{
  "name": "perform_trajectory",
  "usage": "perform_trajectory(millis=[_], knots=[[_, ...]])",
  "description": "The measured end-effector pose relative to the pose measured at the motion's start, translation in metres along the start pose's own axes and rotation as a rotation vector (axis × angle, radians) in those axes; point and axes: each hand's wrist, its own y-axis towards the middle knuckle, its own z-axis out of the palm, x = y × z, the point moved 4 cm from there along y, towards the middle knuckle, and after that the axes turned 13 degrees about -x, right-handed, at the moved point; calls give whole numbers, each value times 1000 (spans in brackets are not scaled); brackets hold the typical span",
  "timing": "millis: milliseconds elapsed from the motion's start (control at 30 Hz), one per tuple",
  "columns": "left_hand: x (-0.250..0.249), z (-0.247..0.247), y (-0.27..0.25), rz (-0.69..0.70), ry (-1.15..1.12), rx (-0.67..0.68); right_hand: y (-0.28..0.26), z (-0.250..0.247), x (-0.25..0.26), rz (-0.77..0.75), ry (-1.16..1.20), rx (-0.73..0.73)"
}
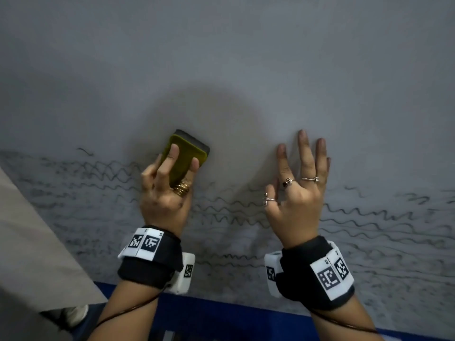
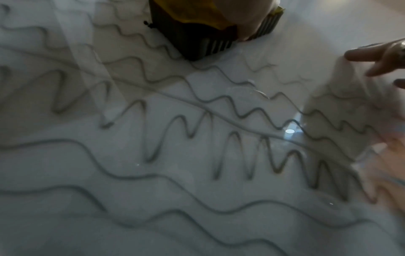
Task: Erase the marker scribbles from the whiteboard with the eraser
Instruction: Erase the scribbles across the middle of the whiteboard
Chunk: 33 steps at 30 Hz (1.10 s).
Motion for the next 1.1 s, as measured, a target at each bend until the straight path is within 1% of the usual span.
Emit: perform_trajectory(millis=[67,133,167,233,300,400,467,600,633,667,733,767,800,833,900,1000,1100], knots=[[-7,2,-3,-98,-10,-9,2,-2,6,23,45,-33],[-12,3,-2,-152,-27,-6,5,2,21,-18,121,-34],[-10,3,-1,-151,-37,5,6,6,31,-65,160,2],[-5,-1,2,-107,-46,31,5,20,48,-143,200,102],[-4,-8,4,-80,-40,29,3,31,57,-168,154,154],[-14,-12,0,-82,-33,-3,-1,34,56,-171,119,132],[-15,-10,-7,-78,1,10,-4,34,54,-188,118,108],[-6,-9,-11,-21,48,20,-5,35,56,-194,114,87],[3,-10,-13,-59,46,21,-5,36,57,-188,108,92],[16,-13,-16,-158,33,2,-5,37,57,-179,105,94],[50,-16,-22,-420,9,-32,-5,39,56,-183,99,107],[62,-17,-28,-496,1,-49,-5,39,55,-193,98,119],[69,-18,-31,-519,-15,-68,-4,39,54,-201,98,123],[72,-18,-33,-517,-44,-84,-3,40,54,-203,95,118],[65,-17,-30,-477,-68,-64,-2,39,57,-175,103,81],[51,-22,-23,-299,-33,-42,-3,43,84,-147,209,25],[56,-27,-18,-201,-31,-30,-9,60,116,-197,245,94]])
